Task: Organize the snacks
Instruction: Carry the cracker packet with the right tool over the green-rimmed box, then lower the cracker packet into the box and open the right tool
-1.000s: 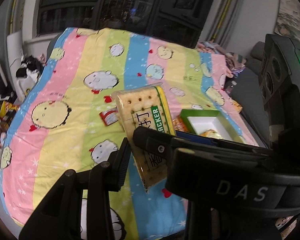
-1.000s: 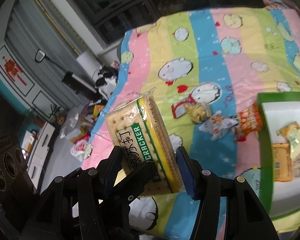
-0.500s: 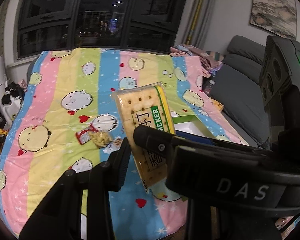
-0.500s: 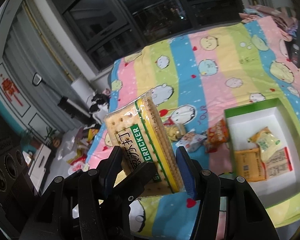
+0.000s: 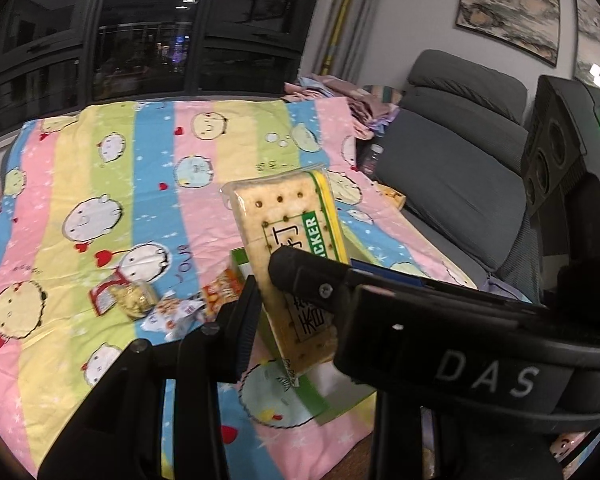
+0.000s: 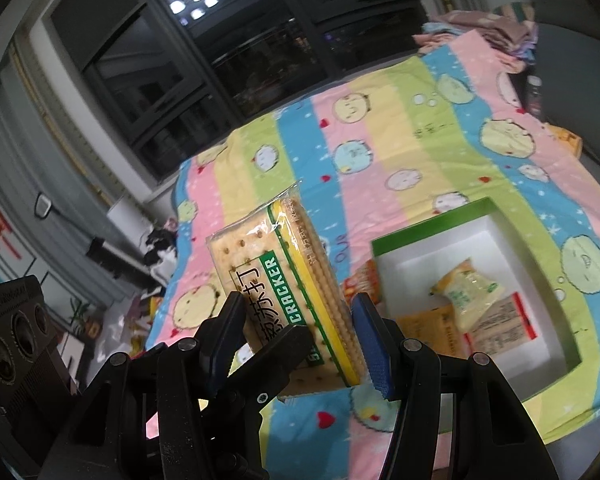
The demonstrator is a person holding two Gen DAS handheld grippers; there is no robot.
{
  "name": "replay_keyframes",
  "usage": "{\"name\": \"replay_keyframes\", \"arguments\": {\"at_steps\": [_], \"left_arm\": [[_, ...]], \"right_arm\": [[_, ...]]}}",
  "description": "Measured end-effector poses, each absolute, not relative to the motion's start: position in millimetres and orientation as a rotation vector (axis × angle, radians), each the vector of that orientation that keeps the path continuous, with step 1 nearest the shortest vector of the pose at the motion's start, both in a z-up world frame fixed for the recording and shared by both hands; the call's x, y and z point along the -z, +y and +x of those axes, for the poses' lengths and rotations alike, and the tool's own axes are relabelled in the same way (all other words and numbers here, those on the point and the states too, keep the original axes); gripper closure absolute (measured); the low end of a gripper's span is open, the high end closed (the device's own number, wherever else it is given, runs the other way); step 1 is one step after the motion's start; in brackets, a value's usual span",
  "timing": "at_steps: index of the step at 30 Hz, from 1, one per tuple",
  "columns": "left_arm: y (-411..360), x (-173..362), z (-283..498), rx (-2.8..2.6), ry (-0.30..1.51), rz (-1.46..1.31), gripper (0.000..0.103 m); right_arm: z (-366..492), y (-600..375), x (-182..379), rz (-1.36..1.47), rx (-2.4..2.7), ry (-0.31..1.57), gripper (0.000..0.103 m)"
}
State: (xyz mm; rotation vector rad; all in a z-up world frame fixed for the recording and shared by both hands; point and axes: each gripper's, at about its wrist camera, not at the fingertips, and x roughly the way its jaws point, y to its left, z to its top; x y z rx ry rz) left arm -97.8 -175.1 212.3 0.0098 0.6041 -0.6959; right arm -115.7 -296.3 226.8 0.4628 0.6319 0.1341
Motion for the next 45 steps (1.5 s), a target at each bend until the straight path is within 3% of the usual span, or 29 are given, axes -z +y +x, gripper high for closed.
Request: {"name": "replay_keyframes", "arguments": {"at_steps": [18,45], "left_arm": [[-247.1,-174.9,-54.7,0.789,0.707,0.068,0.071],[-289.0,-132.6,-16.2,0.812,0.846,0.075,0.071]], "right_arm": [[-88.4,-365.3,-187.5,0.547,-0.022,0.638,0.045],[-56.5,-408.1,-141.6,0.635,0.035,0.710,0.045]]}}
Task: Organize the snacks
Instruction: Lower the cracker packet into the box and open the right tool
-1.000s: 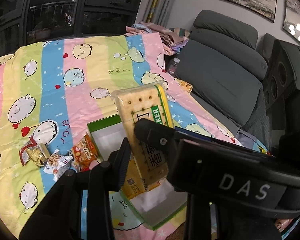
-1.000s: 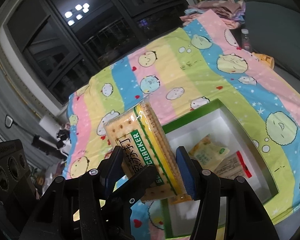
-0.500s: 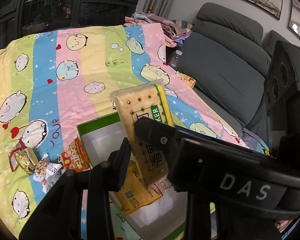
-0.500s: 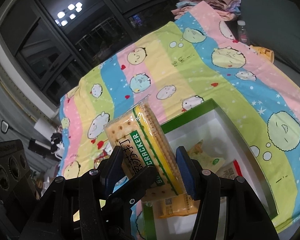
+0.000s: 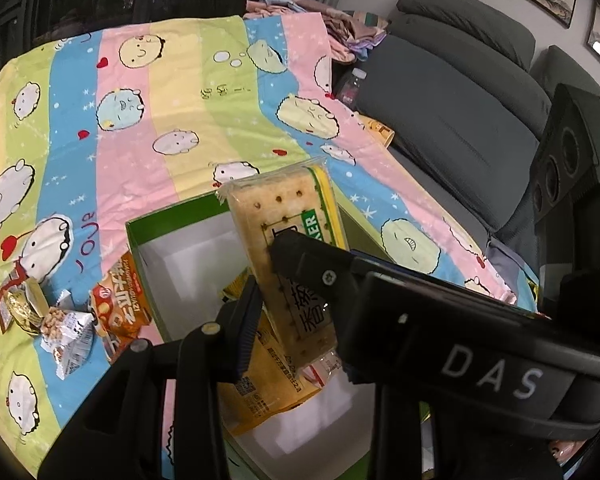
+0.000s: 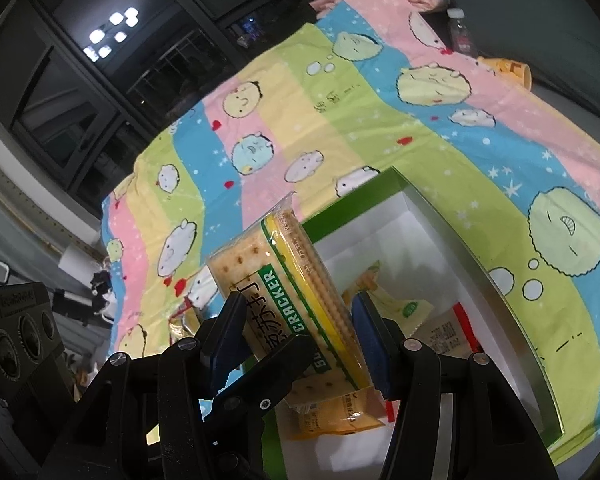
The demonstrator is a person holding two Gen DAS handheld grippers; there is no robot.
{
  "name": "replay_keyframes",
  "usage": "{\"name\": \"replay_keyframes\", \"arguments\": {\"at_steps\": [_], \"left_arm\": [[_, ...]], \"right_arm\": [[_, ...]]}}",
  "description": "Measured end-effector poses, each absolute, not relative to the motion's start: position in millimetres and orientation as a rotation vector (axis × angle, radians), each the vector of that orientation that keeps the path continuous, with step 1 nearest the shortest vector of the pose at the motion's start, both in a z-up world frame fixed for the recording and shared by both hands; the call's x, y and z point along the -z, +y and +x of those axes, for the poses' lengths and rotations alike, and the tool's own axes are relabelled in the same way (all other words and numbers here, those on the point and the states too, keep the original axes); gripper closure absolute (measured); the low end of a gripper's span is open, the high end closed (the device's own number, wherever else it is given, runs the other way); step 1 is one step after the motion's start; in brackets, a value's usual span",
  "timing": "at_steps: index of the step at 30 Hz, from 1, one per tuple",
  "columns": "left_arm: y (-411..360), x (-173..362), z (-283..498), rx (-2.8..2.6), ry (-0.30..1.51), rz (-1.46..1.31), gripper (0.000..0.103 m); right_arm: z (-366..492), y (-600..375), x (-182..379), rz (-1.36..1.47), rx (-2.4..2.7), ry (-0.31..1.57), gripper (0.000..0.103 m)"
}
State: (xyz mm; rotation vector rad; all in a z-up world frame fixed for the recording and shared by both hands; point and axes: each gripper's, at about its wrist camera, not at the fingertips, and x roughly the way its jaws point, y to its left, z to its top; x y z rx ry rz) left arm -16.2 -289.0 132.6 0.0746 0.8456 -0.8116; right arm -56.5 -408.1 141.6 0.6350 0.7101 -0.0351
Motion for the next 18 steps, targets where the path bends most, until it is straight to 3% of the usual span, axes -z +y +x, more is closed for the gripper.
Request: {"name": "replay_keyframes", "arguments": {"at_steps": [18], "left_arm": [[-304.7,-105.6,-2.0,0.817,0.962,0.064,0.071]], "right_arm": [[-46.6,-422.9,-116.1,0.675,0.068,0.788,0.045]]}}
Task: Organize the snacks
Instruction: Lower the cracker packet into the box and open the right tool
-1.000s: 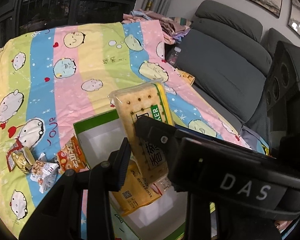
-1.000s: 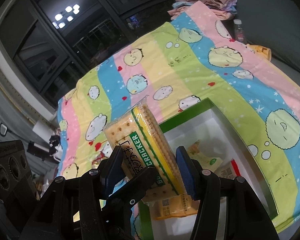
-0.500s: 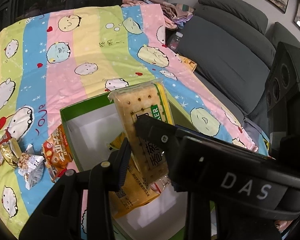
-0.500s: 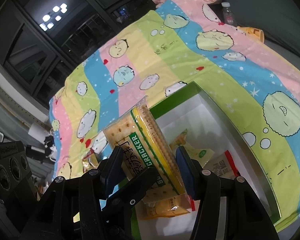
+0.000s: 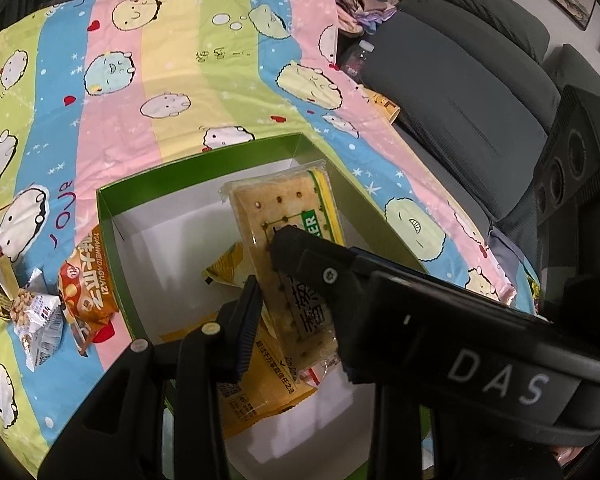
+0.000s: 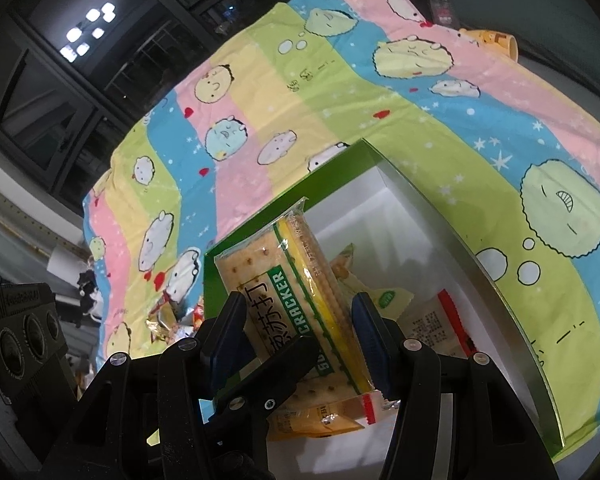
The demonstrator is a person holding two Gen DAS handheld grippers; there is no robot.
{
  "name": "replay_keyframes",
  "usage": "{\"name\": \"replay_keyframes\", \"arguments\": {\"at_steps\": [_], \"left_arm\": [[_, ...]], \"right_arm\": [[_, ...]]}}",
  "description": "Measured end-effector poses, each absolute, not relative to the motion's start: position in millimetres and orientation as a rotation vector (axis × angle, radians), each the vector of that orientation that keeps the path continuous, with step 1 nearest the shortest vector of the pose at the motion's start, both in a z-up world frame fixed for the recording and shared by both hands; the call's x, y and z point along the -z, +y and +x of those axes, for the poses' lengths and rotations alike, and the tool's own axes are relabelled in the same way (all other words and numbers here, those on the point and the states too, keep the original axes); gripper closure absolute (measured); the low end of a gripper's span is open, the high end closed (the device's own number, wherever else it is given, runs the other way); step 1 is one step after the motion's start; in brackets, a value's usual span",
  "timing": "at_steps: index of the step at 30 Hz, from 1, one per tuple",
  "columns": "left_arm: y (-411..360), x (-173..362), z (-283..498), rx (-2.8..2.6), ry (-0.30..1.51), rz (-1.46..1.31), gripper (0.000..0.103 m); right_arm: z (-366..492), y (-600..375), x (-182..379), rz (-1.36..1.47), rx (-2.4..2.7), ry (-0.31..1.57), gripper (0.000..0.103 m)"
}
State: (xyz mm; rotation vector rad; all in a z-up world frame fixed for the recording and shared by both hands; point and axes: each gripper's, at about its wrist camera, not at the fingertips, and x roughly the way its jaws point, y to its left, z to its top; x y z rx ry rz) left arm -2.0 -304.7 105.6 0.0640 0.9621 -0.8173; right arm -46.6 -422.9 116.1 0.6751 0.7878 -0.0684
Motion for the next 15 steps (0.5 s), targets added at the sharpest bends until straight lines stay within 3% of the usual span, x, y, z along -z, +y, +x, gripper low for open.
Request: {"name": "replay_keyframes", "arguments": {"at_steps": [15], "left_arm": [[-313.8,-82.7,9.9,0.818,1.070,0.056,0.071]], "right_arm": [[-35.8,-432.8,-94.3,0.710,0.099,0.862,0.045]]}}
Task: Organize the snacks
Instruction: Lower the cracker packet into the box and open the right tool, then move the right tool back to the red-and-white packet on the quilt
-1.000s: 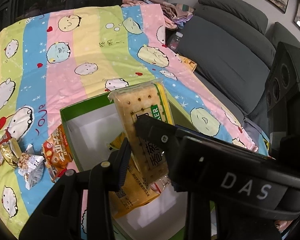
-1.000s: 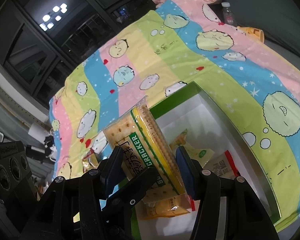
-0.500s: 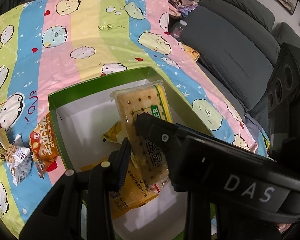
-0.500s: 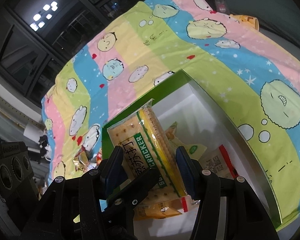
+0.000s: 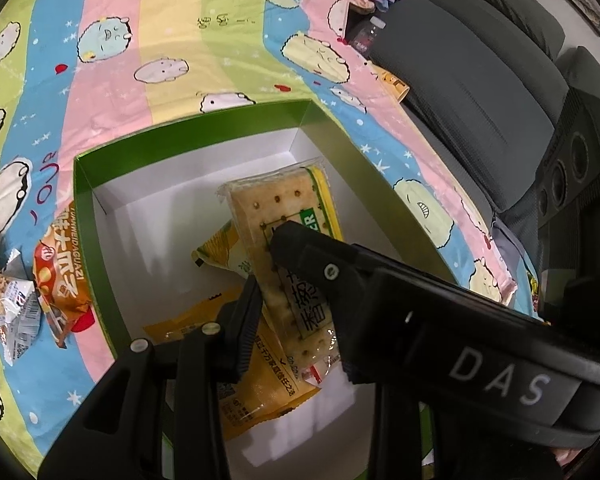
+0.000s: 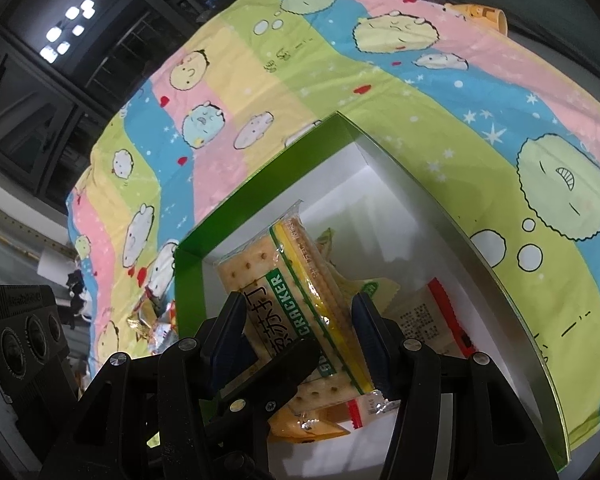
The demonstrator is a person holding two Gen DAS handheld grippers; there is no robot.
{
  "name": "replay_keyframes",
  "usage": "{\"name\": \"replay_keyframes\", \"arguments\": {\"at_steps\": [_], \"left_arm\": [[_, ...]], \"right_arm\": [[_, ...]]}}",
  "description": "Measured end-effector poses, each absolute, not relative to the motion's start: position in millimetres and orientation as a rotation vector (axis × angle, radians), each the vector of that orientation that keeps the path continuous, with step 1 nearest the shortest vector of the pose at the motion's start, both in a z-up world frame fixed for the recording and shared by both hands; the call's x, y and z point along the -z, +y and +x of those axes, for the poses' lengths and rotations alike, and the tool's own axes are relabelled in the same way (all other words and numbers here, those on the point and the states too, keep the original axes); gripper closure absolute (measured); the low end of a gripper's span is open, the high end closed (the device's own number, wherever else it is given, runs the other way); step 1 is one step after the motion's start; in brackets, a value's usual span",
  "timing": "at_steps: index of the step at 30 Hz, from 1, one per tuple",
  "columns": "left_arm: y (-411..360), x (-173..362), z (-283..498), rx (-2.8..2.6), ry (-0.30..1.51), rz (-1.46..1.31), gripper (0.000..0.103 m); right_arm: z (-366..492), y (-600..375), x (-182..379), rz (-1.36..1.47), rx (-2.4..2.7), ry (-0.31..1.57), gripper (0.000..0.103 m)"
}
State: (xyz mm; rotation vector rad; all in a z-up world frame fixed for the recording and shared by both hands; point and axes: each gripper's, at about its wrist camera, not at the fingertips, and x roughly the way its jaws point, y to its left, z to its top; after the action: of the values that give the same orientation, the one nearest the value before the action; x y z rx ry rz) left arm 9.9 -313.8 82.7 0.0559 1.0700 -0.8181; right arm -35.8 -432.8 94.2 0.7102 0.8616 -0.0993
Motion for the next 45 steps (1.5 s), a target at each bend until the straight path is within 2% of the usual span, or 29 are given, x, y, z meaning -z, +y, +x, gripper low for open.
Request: {"name": "replay_keyframes", "arguments": {"at_steps": [20,39,43,44,45], "left_arm": [[-320.4,-63.5,22.6,0.822,1.179,0.028,0.071],[-322.3,-61.7,19.9,0.807,1.181,0.036,0.068],[-309.9,-76.6,14.8,0.812,1.156,0.019,0.061],[-305.8,-81.7,14.3,0.816,1.146,0.012,0.059],[-297.6,-89.4,12.1,0.818,1.129,0.005,0.053]], "right_arm": [[-25.5,-441.7,-75.0,0.736,0.153,0.933,0.045],[-24.4,-439.8,-72.6,0.724,0.191,0.955,0.045],[-30.6,-435.7,-83.2,0.708,0.171,0.920,0.043],[-33.5,-433.6,-89.9,0.701,0.162,0.896,0.041],[-36.6,-431.4,-94.8,0.699,0.152,0.877,0.037]]}}
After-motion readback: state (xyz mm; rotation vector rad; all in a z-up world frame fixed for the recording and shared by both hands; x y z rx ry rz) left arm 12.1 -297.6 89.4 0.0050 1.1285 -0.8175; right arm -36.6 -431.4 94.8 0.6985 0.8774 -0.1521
